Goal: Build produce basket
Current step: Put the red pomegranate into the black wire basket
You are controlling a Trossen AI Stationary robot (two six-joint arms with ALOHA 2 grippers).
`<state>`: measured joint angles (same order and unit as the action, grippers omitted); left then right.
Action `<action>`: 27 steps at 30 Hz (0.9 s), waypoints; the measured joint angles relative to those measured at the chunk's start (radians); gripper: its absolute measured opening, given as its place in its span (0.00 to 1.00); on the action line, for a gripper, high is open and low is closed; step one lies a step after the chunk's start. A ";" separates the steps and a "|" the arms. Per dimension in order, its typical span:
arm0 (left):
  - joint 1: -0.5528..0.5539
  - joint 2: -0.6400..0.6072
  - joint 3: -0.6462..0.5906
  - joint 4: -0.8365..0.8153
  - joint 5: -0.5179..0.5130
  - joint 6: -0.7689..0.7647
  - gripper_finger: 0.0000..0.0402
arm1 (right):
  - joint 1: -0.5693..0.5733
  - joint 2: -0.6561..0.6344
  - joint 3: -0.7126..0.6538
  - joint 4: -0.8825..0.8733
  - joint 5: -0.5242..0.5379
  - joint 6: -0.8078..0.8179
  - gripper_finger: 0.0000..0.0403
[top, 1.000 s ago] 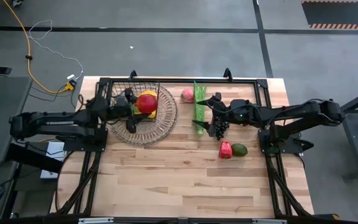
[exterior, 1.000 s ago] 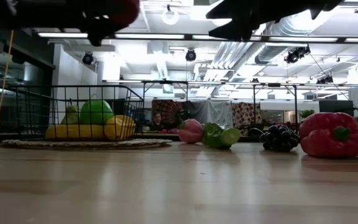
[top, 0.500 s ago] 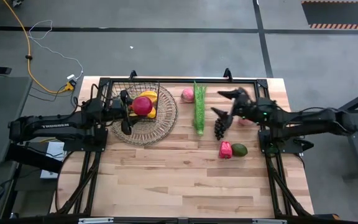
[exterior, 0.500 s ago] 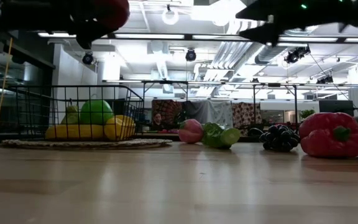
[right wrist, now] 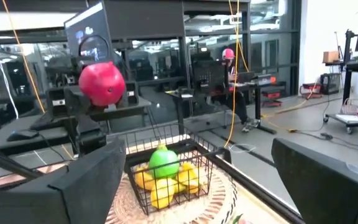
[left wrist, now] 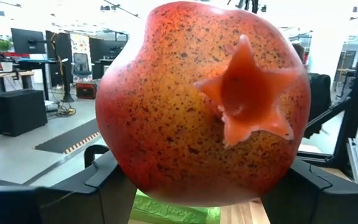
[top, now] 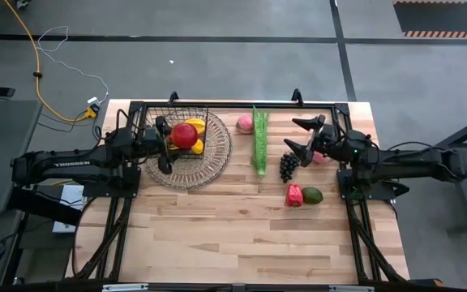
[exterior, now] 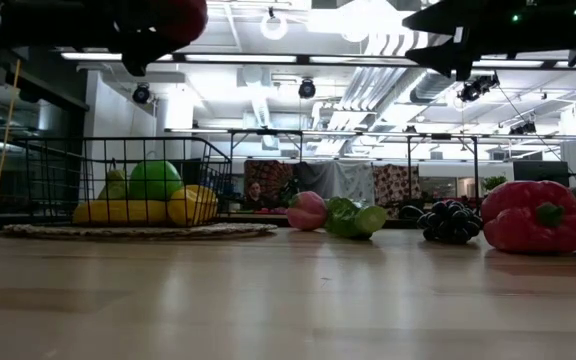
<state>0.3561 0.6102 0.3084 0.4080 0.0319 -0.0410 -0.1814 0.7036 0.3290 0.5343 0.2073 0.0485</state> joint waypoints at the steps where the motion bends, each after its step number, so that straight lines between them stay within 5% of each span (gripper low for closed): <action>1: 0.000 0.000 0.000 0.000 -0.003 0.000 0.65 | 0.000 0.005 0.000 -0.003 0.000 0.010 0.97; 11: 0.000 0.000 0.000 0.000 0.001 -0.008 0.65 | -0.002 0.015 0.000 0.009 -0.008 0.058 0.97; 21: 0.000 0.000 0.000 -0.019 0.001 -0.008 0.65 | -0.001 0.017 0.000 -0.058 -0.264 -0.035 0.97; 27: 0.000 0.000 0.000 -0.030 0.001 -0.020 0.65 | -0.002 0.017 0.000 -0.051 -0.271 -0.027 0.97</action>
<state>0.3557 0.6106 0.3084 0.3779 0.0330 -0.0615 -0.1829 0.7204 0.3290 0.4831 -0.0639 0.0212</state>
